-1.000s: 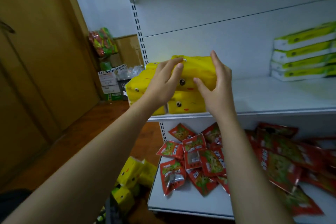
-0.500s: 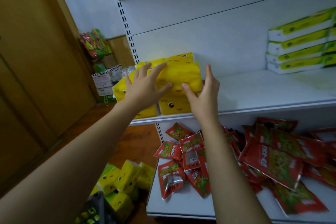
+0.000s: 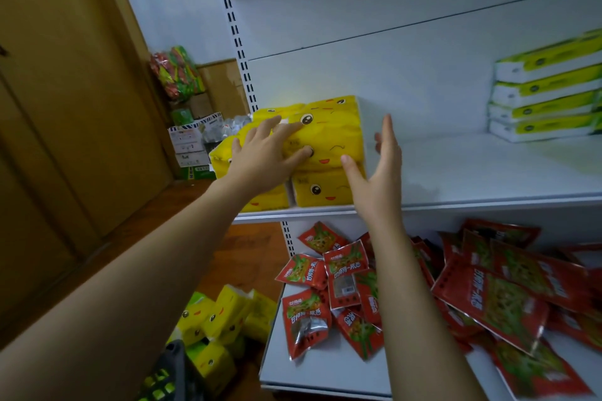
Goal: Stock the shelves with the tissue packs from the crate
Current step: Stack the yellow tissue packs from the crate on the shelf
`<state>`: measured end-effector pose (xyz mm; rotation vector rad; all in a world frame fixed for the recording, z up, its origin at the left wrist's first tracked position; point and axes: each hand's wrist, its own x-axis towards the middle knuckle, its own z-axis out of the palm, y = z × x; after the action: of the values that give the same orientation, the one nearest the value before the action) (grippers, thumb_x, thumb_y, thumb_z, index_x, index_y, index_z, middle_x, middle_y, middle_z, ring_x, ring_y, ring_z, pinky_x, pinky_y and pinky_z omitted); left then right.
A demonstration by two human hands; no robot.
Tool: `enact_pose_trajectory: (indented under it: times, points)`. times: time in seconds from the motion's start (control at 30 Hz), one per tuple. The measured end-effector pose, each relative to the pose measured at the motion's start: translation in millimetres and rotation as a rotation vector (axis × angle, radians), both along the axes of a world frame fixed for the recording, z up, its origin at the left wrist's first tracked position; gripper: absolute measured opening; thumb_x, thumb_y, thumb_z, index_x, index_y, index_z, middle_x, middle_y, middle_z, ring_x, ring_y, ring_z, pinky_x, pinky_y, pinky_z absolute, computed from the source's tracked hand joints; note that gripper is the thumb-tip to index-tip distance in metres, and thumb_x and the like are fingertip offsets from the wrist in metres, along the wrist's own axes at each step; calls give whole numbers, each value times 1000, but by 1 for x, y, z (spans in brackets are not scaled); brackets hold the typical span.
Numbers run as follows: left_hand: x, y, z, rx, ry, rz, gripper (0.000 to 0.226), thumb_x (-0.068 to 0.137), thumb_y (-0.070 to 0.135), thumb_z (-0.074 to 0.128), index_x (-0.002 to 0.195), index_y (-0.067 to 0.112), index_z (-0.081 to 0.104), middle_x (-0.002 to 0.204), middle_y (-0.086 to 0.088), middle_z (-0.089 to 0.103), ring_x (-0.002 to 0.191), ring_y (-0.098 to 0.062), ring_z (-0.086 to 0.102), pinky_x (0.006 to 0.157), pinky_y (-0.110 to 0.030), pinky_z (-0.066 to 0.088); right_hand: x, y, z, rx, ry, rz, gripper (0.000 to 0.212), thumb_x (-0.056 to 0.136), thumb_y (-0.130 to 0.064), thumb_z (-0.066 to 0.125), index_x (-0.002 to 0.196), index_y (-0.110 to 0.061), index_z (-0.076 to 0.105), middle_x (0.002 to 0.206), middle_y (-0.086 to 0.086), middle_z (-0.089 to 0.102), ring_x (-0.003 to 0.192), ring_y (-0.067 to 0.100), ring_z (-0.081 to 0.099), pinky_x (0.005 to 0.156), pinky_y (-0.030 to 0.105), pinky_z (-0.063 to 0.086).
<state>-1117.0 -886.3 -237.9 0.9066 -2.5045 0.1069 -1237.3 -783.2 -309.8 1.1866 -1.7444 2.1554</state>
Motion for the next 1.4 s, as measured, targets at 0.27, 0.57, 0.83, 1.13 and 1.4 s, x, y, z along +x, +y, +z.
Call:
enact_pose_trajectory:
  times: [0.27, 0.57, 0.83, 1.13, 1.4]
  points:
    - [7, 7, -33, -242, 151, 1, 69, 81, 67, 14, 141, 40, 36, 153, 0, 26, 142, -24, 22, 113, -56, 9, 8, -9, 0, 133, 247, -4, 58, 90, -41, 48, 141, -38, 21, 156, 5, 6, 143, 17, 6, 113, 34, 17]
    - [20, 2, -38, -226, 185, -11, 67, 83, 65, 18, 146, 40, 17, 157, -1, 14, 144, -25, 13, 112, -59, 1, 23, -13, -2, 33, 221, -77, 64, 85, -43, 51, 143, -31, 25, 155, 13, 7, 139, 14, 5, 109, 28, 13]
    - [113, -14, -63, -34, 376, 142, 63, 87, 55, 28, 147, 38, 15, 156, 4, 17, 144, -18, 11, 113, -54, 1, 77, -29, 11, -59, 441, -90, 58, 86, -35, 51, 139, -16, 40, 149, 21, 23, 139, 29, 15, 114, 46, 19]
    - [301, -22, -142, 128, 444, 457, 60, 96, 41, 43, 149, 24, 19, 152, -7, 26, 139, -25, 25, 112, -45, 27, 224, -71, -32, 242, 499, 490, 63, 83, -36, 50, 143, -25, 31, 151, 7, 25, 140, 22, 20, 112, 29, 15]
    - [433, -9, -198, 320, 405, 678, 60, 96, 39, 43, 149, 19, 21, 149, -8, 27, 137, -24, 28, 108, -38, 29, 351, -78, -125, 663, 595, 905, 65, 92, -29, 54, 147, -31, 20, 154, -1, 16, 142, 15, 11, 113, 31, 14]
